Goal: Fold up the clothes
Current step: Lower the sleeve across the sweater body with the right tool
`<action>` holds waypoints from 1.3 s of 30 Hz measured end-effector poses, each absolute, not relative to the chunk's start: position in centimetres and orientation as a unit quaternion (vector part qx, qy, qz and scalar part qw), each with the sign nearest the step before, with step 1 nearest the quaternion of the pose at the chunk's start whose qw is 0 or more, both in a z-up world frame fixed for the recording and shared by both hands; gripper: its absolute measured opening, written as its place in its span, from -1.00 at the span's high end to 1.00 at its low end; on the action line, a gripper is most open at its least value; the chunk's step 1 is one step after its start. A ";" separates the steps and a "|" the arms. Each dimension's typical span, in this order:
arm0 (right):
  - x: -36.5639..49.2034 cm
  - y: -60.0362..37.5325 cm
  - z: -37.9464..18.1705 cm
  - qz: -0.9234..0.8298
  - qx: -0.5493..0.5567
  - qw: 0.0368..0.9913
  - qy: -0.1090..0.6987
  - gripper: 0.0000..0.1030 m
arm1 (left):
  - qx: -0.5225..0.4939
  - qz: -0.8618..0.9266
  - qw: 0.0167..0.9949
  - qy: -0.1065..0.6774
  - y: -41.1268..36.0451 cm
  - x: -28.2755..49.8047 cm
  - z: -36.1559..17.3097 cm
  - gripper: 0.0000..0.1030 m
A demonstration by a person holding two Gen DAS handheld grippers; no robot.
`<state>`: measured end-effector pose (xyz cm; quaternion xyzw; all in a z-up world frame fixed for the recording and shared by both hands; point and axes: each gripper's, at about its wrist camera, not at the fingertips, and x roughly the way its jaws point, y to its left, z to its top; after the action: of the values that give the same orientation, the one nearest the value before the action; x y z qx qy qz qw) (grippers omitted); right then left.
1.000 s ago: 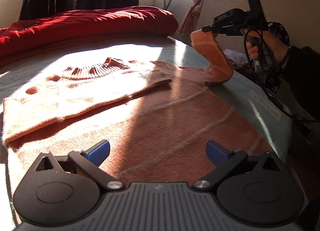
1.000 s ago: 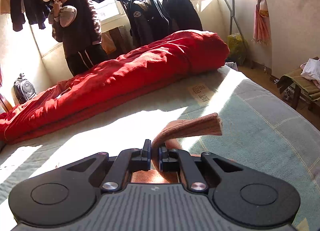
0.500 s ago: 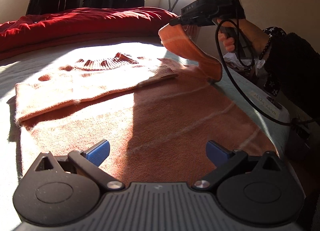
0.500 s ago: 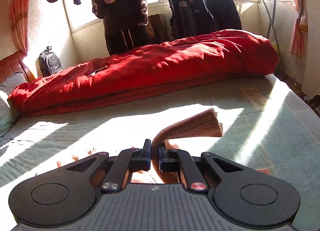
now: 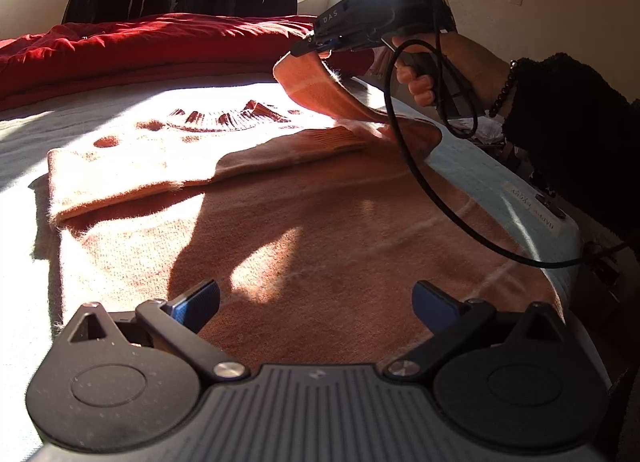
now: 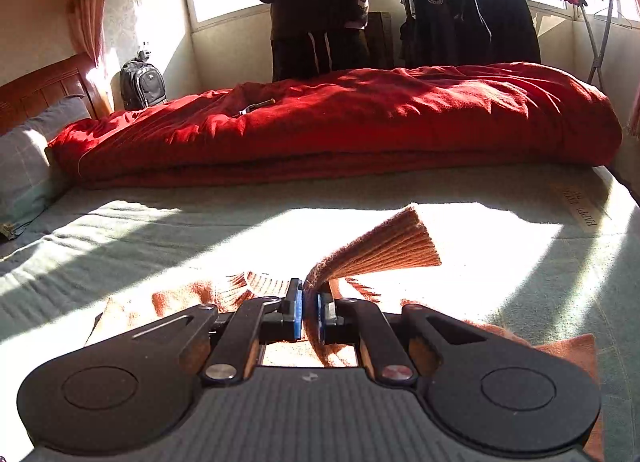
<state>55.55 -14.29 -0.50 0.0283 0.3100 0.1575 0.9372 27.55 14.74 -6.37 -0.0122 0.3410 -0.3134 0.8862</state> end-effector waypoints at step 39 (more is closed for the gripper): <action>53.6 0.5 -9.6 0.216 -0.189 0.888 0.361 0.54 | -0.015 -0.301 0.881 0.365 15.5 27.0 -7.4 -0.97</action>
<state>53.56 0.53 -9.65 -0.1889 0.3607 0.2156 0.8875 26.98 15.53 -7.44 -0.0152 0.3647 -0.3006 0.8811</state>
